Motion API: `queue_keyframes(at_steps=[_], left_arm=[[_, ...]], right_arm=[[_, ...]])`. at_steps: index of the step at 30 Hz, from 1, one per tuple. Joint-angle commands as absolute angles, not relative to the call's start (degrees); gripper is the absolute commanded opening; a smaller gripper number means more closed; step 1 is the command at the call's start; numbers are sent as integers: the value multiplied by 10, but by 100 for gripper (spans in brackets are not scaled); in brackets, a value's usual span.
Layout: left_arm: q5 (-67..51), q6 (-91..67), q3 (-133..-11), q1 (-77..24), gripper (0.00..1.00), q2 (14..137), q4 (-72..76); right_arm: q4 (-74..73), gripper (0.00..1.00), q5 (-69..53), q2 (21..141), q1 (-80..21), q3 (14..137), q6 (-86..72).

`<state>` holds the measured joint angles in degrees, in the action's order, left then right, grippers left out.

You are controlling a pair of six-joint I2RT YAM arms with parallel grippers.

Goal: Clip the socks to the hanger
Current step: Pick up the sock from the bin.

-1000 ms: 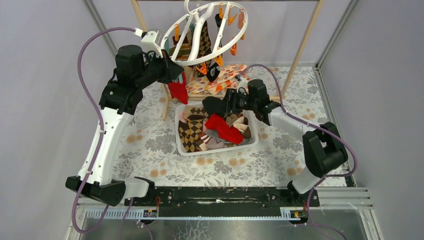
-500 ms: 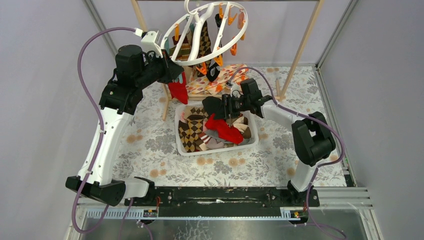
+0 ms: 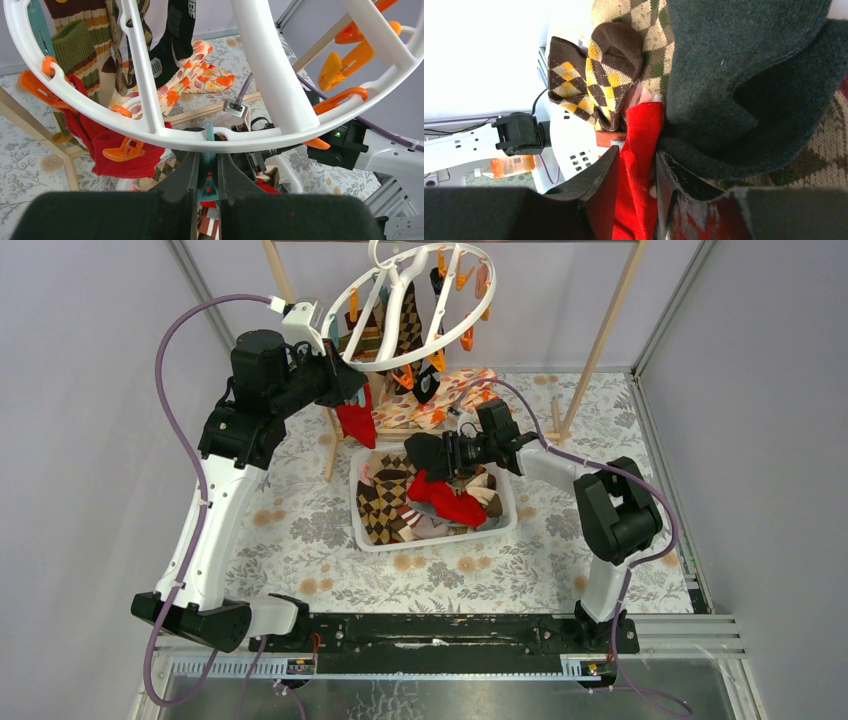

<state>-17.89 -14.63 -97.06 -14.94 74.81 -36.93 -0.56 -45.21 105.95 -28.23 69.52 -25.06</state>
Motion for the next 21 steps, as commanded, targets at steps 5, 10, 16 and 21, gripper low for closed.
queue_keyframes(at_steps=[5, 10, 16, 21], left_arm=[[-193, -138, -978, -145, 1, 741, -388], [-193, -138, -980, -146, 1, 739, -389], [-196, -138, -979, -145, 1, 737, -389], [-221, -151, -970, -145, 1, 732, -385]], right_arm=[[58, 48, -489, 1078, -295, 713, -289], [71, 29, -491, 1074, -298, 713, -292], [138, 0, -519, 1017, -298, 689, -333], [377, 0, -564, 956, -297, 600, -473]])
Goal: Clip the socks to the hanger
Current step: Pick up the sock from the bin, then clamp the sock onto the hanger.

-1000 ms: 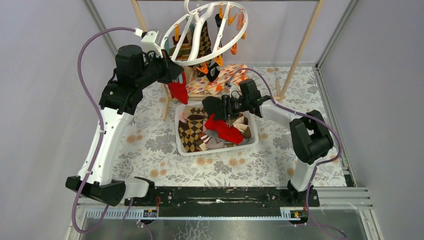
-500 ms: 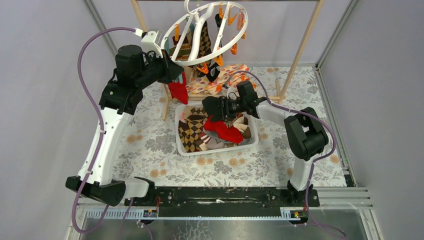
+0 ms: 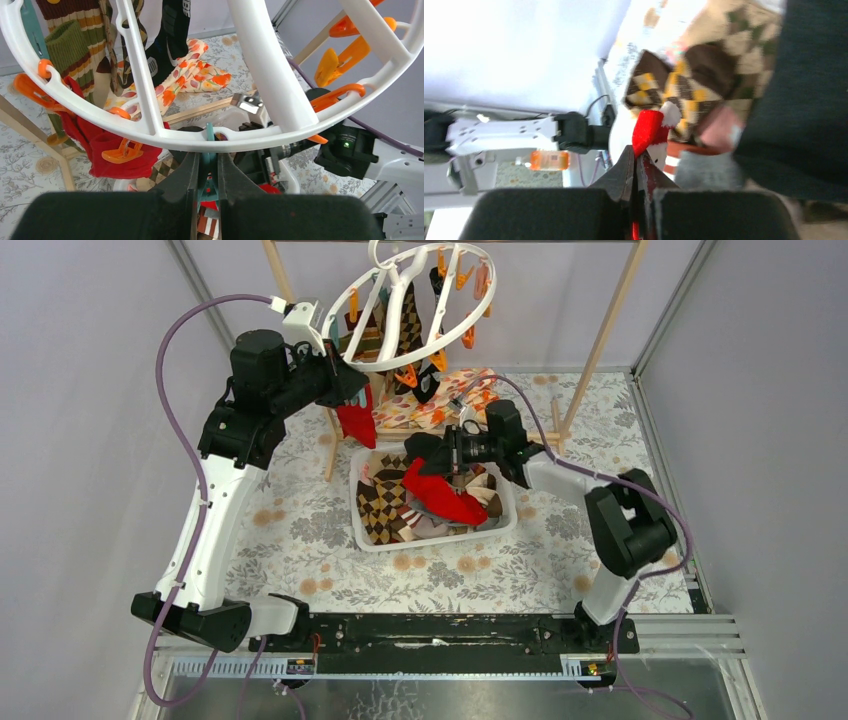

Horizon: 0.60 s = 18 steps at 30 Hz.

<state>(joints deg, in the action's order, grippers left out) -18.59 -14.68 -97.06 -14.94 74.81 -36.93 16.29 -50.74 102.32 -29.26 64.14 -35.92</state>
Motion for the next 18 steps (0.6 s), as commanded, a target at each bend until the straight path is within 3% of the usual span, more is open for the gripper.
queue_keyframes(at_steps=[1, 9, 18], left_arm=[[-226, -156, -963, -146, 1, 728, -379], [-321, -250, -887, -145, 1, 709, -292], [-396, -342, -839, -142, 0, 698, -202]], right_arm=[[445, 0, -567, 948, -298, 583, -515], [841, 0, -520, 936, -307, 538, -739], [950, 0, -454, 949, -345, 564, -765]])
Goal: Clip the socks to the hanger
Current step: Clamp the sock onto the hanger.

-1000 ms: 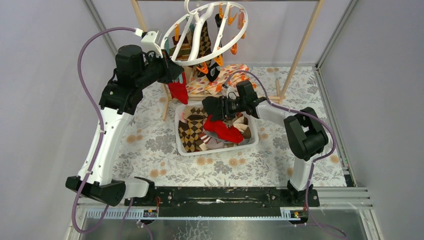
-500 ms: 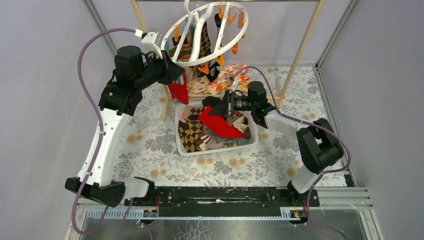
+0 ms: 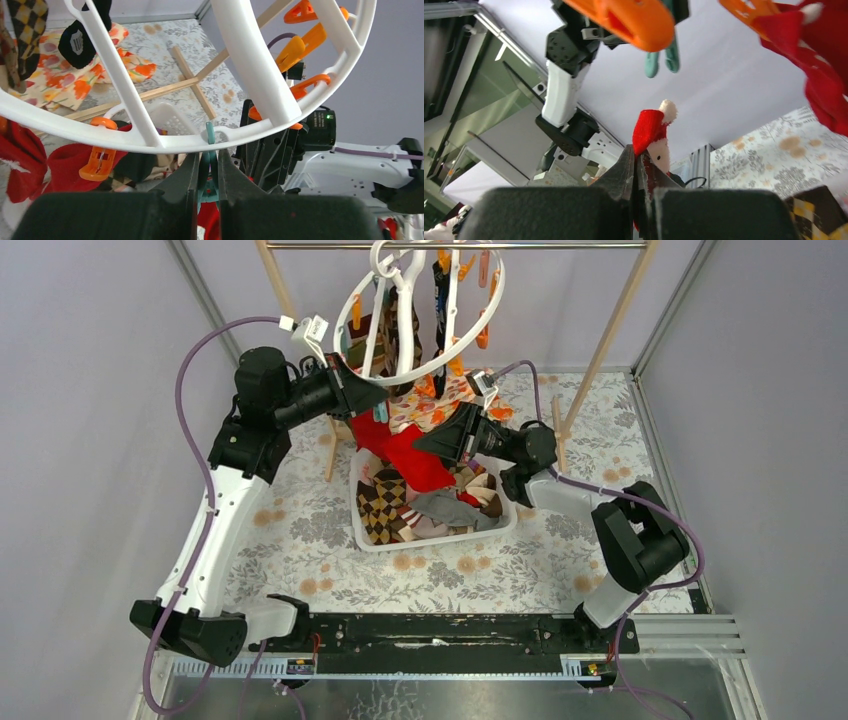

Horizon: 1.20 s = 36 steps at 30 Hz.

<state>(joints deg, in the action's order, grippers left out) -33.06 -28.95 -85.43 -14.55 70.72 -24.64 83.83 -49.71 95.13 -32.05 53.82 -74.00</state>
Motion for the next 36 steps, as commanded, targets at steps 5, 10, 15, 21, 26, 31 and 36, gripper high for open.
queue_keyframes(at_steps=[5, 10, 15, 21, 26, 31, 36], left_arm=[[-405, -357, -840, -141, 0, 705, -192], [-443, -389, -828, -133, 0, 701, -159], [-467, -398, -830, -126, 0, 700, -150], [-488, -413, -831, -113, 0, 701, -142], [-503, -416, -830, -109, 0, 699, -139], [-510, -412, -831, -107, 0, 700, -143], [-513, -409, -832, -106, 0, 701, -148]], right_arm=[[955, 0, -413, 957, -376, 564, -726], [981, 0, -401, 991, -388, 599, -749], [982, 0, -387, 999, -388, 611, -749], [982, 0, -372, 1009, -389, 623, -756], [982, 0, -363, 1019, -388, 634, -759], [982, 0, -355, 1022, -388, 644, -761], [982, 0, -349, 1022, -389, 653, -761]])
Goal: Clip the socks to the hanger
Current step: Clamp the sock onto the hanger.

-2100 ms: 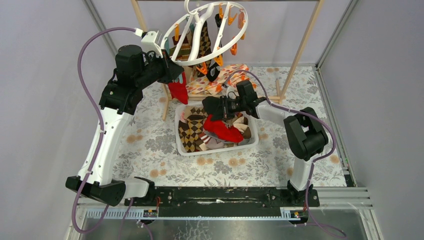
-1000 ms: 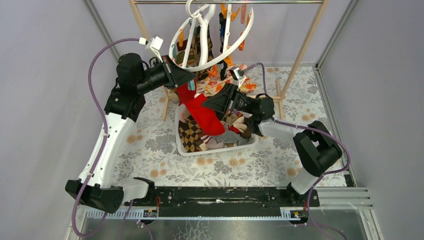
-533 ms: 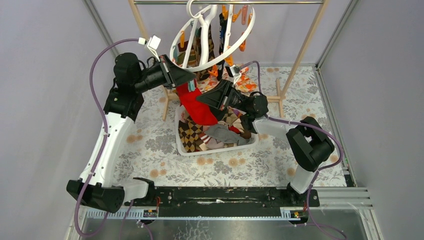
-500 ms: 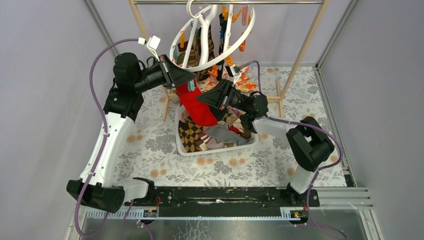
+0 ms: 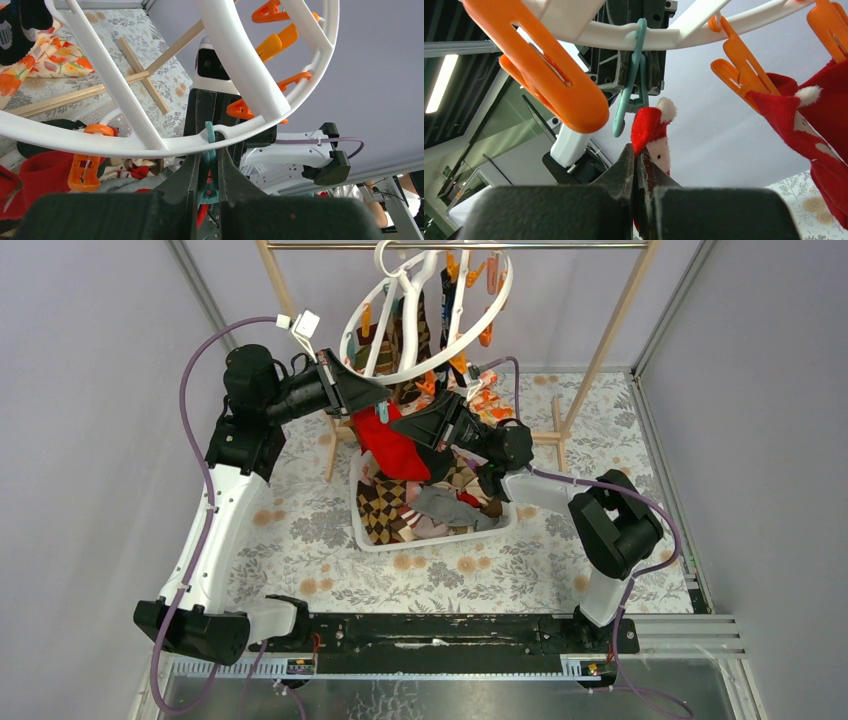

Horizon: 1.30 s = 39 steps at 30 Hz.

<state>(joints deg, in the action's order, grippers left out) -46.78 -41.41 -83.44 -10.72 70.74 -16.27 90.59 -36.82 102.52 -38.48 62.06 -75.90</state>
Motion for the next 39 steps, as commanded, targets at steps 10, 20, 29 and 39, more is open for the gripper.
queue_keyframes(at_steps=[10, 20, 29, 39], left_arm=[[-504, -394, -840, -104, 1, 701, -159], [-466, -355, -850, -103, 44, 695, -201], [-401, -296, -872, -103, 77, 679, -242], [-391, -277, -820, -103, 52, 661, -252]], right_arm=[[981, 0, -329, 1026, -389, 665, -749], [950, 18, -339, 1037, -400, 693, -737], [886, 48, -329, 989, -400, 663, -668], [861, 60, -305, 959, -400, 620, -644]])
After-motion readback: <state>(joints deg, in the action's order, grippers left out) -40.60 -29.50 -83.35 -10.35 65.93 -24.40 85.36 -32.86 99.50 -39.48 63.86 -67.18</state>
